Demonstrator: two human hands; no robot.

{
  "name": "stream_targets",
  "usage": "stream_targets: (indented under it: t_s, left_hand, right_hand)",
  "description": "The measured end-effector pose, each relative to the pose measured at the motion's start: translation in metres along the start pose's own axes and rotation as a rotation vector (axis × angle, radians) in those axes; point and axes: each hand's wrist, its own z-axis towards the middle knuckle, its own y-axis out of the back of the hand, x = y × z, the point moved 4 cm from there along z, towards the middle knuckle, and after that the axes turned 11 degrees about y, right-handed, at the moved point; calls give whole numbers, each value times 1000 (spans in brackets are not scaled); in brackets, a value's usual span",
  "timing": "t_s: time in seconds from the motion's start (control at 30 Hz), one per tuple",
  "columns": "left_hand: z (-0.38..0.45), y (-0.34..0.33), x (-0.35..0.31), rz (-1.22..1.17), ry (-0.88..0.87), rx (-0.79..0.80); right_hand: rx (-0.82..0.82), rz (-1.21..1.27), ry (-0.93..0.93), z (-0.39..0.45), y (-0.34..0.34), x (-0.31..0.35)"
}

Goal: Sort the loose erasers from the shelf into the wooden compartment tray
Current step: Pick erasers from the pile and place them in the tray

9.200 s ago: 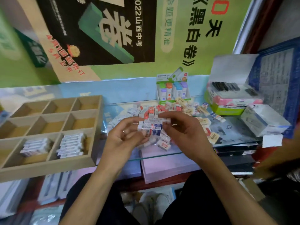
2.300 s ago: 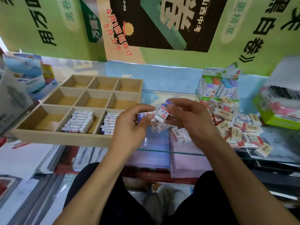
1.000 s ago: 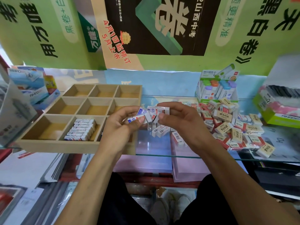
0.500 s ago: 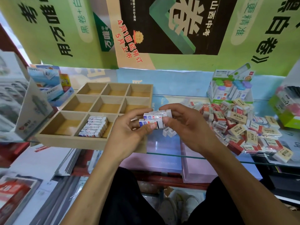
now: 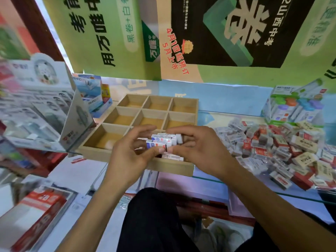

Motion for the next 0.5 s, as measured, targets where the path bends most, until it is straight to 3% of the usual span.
stream_targets:
  t_s: [0.17, 0.5]
  left_hand:
    - [7, 36, 8, 89, 28, 0]
    - [43, 68, 14, 650, -61, 171]
  right_hand:
    - [38, 47, -59, 17, -24, -3]
    - [-90, -85, -151, 32, -24, -22]
